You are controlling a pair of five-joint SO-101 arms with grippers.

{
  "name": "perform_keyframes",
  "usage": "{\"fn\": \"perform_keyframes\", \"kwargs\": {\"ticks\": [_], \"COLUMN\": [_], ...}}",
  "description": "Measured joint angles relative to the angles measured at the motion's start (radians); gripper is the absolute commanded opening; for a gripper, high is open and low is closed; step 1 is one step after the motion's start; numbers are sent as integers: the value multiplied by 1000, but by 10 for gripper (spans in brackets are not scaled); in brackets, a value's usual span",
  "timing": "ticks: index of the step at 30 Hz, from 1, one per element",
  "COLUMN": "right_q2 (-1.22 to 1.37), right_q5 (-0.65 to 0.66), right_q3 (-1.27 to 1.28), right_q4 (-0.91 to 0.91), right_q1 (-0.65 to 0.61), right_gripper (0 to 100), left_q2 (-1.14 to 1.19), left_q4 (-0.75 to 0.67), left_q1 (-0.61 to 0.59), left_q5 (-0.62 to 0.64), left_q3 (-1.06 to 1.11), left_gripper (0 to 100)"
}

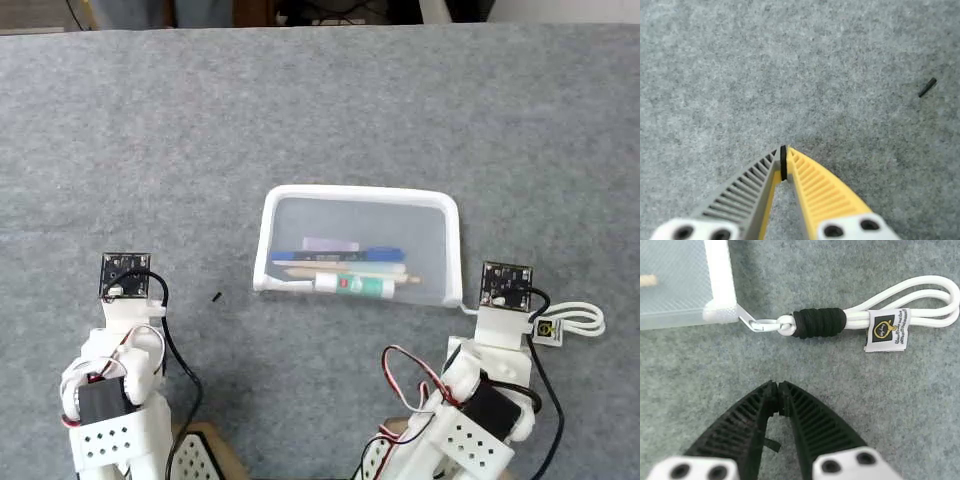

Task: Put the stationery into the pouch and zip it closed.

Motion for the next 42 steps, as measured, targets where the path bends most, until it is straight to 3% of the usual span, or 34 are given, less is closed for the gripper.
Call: {"fn": "perform_keyframes", "kwargs": {"ticks": [42], "right_q2": [0], "right_q5": [0], "right_q3": [0], "right_q4": [0], "right_q1": [0], "right_gripper": [14], "left_q2": [0], "left_q4": [0], "left_q1": [35], "left_q5": [0], "left_q3": [0], "left_gripper": [36]}}
